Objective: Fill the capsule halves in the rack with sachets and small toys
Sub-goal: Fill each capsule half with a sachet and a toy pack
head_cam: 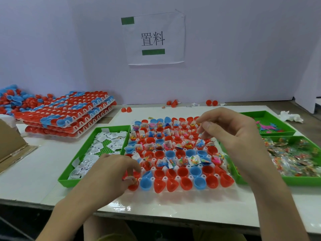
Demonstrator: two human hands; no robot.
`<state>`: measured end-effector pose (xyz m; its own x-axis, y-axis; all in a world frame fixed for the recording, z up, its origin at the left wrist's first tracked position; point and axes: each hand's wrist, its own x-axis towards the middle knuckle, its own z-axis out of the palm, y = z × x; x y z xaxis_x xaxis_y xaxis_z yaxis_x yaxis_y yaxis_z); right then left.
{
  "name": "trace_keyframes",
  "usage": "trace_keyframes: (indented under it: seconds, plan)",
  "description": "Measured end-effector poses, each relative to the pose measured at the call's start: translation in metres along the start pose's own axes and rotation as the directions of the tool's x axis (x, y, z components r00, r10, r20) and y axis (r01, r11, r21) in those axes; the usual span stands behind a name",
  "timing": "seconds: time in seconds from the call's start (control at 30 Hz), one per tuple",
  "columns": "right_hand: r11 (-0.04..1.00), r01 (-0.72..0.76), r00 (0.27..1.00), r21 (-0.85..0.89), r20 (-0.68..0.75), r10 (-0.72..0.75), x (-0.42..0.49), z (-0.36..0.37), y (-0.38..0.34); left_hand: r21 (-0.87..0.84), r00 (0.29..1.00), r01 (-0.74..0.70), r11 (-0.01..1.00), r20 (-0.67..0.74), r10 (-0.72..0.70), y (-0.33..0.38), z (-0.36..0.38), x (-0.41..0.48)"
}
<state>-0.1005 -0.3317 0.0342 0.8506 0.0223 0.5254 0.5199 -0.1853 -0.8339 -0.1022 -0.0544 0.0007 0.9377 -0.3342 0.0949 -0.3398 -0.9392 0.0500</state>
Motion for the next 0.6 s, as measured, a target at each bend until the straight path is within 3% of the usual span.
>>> trace_keyframes:
  seconds: [0.13, 0.3, 0.37, 0.5, 0.6]
  plan:
    - [1.000, -0.008, 0.998, -0.002, -0.061, 0.008, 0.000, -0.011, 0.004, -0.140, 1.000, 0.005, 0.990, -0.023, -0.009, -0.010, -0.013, -0.003]
    - [0.991, -0.078, 0.982, -0.113, -0.179, 0.057, 0.004, -0.035, 0.026, -0.355, 0.953, 0.082, 0.931, -0.246, -0.178, -0.051, -0.024, 0.014]
    - [0.962, -0.164, 0.960, -0.216, -0.258, 0.106, 0.006, -0.050, 0.042, -0.354, 0.942, 0.198, 0.914, -0.191, -0.278, -0.075, -0.018, 0.028]
    - [0.836, -0.392, 0.890, -0.384, -0.388, 0.239, 0.004, -0.079, 0.078, -0.210, 0.931, 0.364, 0.907, 0.070, -0.358, -0.104, 0.011, 0.047]
    - [0.657, -0.533, 0.846, -0.533, -0.323, 0.424, -0.001, -0.085, 0.097, -0.180, 0.928, 0.372, 0.911, 0.037, -0.371, -0.105, 0.030, 0.053]
